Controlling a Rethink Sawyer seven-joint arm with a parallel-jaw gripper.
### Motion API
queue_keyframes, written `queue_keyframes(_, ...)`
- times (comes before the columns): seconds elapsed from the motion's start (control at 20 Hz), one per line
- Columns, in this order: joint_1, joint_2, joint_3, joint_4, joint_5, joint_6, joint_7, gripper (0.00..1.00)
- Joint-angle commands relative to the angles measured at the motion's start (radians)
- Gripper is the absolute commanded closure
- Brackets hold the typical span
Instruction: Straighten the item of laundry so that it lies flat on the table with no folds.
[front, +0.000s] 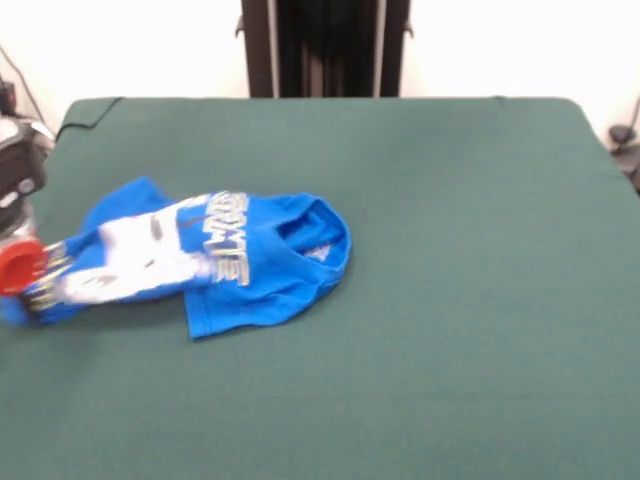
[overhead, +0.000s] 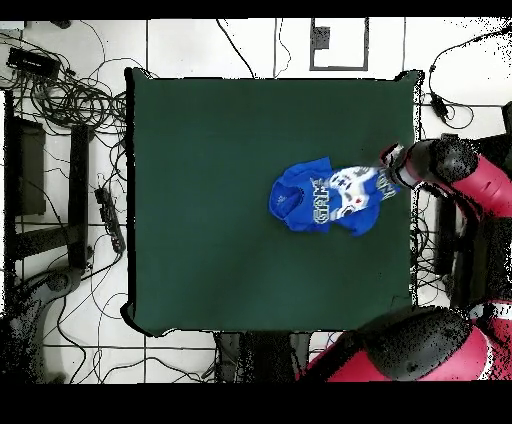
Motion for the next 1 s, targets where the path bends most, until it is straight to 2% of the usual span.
queue_keyframes(0.05,0.17,-0.09,-0.259,0.196,-0.086,-0.518,0.58,1.0)
queue_keyframes(0.15,0.231,-0.054,-0.372,0.197,-0.045,-0.628,0.683,1.0)
queue_keyframes(0.25,0.29,0.023,-0.49,0.189,0.052,-0.756,0.767,1.0)
queue_keyframes(0.35,0.333,0.097,-0.578,0.206,0.202,-0.91,0.802,1.0)
queue_keyframes(0.4,0.367,0.153,-0.649,0.203,0.308,-0.967,0.83,1.0)
queue_keyframes(0.55,0.348,0.182,-0.592,0.235,0.435,-1.115,0.764,1.0)
queue_keyframes(0.6,0.335,0.194,-0.566,0.232,0.451,-1.153,0.746,1.0)
queue_keyframes(0.65,0.312,0.186,-0.52,0.228,0.417,-1.15,0.734,1.0)
queue_keyframes(0.75,0.259,0.145,-0.42,0.228,0.322,-1.057,0.698,1.0)
queue_keyframes(0.8,0.227,0.119,-0.359,0.231,0.277,-0.969,0.655,0.0)
queue_keyframes(0.9,0.175,0.085,-0.266,0.243,0.236,-0.852,0.594,0.0)
queue_keyframes(1.0,0.146,0.067,-0.211,0.254,0.213,-0.797,0.563,0.0)
